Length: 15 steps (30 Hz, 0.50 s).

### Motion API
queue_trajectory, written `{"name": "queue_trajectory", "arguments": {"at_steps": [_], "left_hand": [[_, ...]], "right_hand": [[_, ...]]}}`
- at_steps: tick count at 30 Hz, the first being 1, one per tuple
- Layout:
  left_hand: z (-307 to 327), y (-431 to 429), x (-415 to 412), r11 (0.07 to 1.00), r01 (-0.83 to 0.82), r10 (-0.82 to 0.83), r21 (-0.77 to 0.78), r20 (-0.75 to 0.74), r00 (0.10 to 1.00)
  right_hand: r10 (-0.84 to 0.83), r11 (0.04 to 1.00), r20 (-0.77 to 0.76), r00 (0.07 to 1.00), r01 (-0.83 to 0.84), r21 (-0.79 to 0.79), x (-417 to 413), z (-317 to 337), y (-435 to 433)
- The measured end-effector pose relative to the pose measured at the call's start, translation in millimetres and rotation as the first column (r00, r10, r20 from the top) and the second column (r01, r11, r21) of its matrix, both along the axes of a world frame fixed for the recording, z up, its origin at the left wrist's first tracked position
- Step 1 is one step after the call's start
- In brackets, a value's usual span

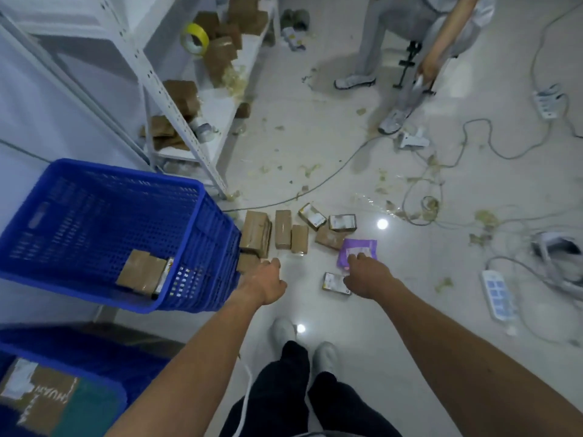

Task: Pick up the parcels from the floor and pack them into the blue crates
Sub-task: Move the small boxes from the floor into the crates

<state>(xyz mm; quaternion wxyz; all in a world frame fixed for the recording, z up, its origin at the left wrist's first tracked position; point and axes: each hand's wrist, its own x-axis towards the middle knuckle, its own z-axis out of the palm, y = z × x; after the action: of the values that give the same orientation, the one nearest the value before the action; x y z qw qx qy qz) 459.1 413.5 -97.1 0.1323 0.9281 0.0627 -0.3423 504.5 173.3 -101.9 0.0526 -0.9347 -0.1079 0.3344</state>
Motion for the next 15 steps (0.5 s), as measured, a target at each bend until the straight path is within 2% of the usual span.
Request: {"name": "queue_trajectory", "arguments": {"at_steps": [7,11,15], "left_hand": [[-69.6,-40.7,60.7,0.981,0.172,-0.179,-0.093,-0.066,0.982],[-124.4,-61.0,86.2,0.961,0.262,-0.270,-0.091,-0.099,0.958],[-193.1,-76.5,98.4,0.956,0.281,-0.290,-0.088,-0.110,0.951]], "right_hand": [[-0.135,0.991,-0.012,0.991,0.134,-0.030,10.3,-52.3,-38.2],[-0.163,0.985,-0.043,0.986,0.160,-0.064,18.9,-109.7,-57.0],[-0.157,0.984,-0.081,0.984,0.149,-0.092,25.4,-182.3,-75.0]]}}
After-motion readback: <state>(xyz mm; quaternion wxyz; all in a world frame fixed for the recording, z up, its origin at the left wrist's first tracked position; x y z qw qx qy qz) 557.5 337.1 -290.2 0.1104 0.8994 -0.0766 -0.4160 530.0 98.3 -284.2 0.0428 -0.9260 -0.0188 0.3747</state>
